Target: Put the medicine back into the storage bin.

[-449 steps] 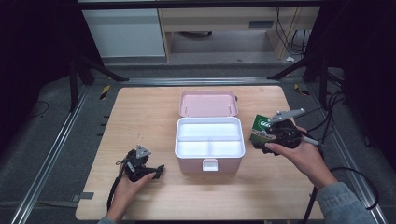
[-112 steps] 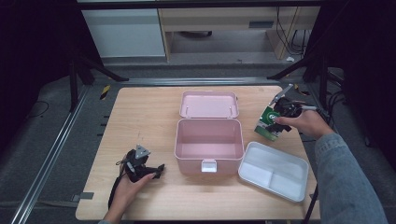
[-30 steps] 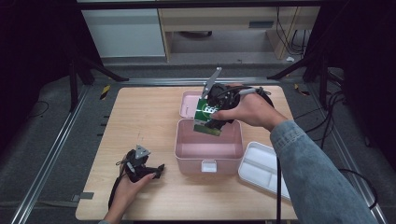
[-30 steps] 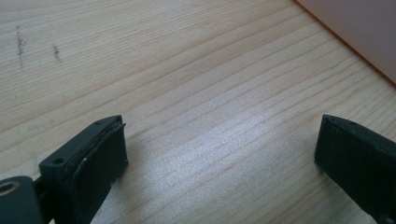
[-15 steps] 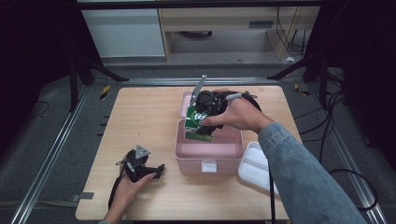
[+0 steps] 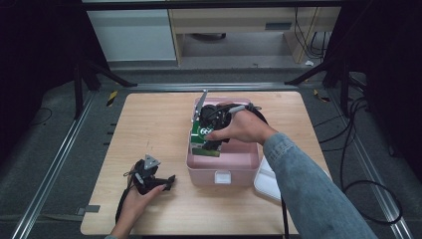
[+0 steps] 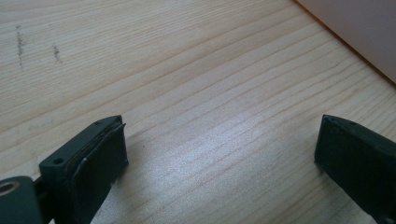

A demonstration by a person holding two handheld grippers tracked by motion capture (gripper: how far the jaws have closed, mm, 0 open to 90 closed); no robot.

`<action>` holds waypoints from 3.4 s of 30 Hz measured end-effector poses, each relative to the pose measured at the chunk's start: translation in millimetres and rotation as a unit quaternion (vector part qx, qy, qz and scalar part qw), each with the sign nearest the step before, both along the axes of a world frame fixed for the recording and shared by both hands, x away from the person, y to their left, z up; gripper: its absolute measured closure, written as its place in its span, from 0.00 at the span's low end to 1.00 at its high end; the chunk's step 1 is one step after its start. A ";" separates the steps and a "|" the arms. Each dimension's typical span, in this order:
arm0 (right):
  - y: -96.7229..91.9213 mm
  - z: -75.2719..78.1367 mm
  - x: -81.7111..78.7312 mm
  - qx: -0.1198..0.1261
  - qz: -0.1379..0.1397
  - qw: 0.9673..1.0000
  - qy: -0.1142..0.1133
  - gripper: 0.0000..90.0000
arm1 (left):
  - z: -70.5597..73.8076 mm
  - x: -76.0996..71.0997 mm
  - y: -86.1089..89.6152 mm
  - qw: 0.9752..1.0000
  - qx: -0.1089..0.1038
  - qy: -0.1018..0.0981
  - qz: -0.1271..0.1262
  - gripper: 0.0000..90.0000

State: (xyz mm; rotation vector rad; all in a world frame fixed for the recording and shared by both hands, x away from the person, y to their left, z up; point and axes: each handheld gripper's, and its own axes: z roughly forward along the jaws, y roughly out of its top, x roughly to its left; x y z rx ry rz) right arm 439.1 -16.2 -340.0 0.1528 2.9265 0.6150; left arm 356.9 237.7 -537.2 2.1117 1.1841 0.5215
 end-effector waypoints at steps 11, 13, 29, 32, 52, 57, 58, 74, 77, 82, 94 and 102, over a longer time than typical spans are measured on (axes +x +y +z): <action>7.3 -10.2 1.7 -0.013 0.006 1.000 0.003 0.19 | -0.2 0.0 -0.1 1.000 0.000 -0.001 0.001 0.02; 8.5 -11.4 2.2 -0.013 0.006 1.000 0.004 0.19 | -0.2 0.0 -0.1 1.000 0.000 -0.001 0.001 0.02; 18.3 -23.9 4.2 -0.025 0.013 1.000 0.010 0.19 | -0.3 -0.1 -0.3 1.000 0.000 -0.002 0.002 0.02; 18.5 -27.5 4.9 -0.026 0.013 0.999 0.012 0.19 | -0.3 0.0 -0.2 1.000 0.000 -0.002 0.001 0.02; 21.5 -51.4 9.3 -0.034 0.017 0.999 0.021 0.19 | 0.0 -0.2 -0.3 1.000 0.001 0.001 0.001 0.02; 22.8 -59.6 9.2 -0.039 0.019 0.999 0.025 0.19 | 0.1 -0.2 -0.1 1.000 0.002 0.001 0.000 0.02; 23.1 -62.0 9.4 -0.039 0.019 0.999 0.025 0.19 | 0.1 -0.2 -0.2 1.000 0.002 0.001 0.000 0.02; 22.5 -85.0 10.9 -0.035 0.016 0.999 0.033 0.19 | 0.3 -0.2 -0.2 1.000 0.002 0.003 0.000 0.02; 22.1 -91.0 11.0 -0.033 0.014 0.999 0.036 0.19 | 0.4 -0.2 -0.1 1.000 0.002 0.003 0.000 0.02; 22.5 -101.3 11.0 -0.034 0.012 0.998 0.041 0.19 | 0.2 -0.2 -0.2 1.000 0.002 0.002 0.000 0.02; 20.7 -119.0 11.4 -0.028 0.005 0.998 0.049 0.18 | 0.2 -0.3 -0.4 1.000 0.002 0.002 0.001 0.02; 16.4 -121.4 11.5 -0.020 0.002 0.998 0.051 0.17 | 0.1 -0.3 -0.5 1.000 0.002 0.002 0.001 0.02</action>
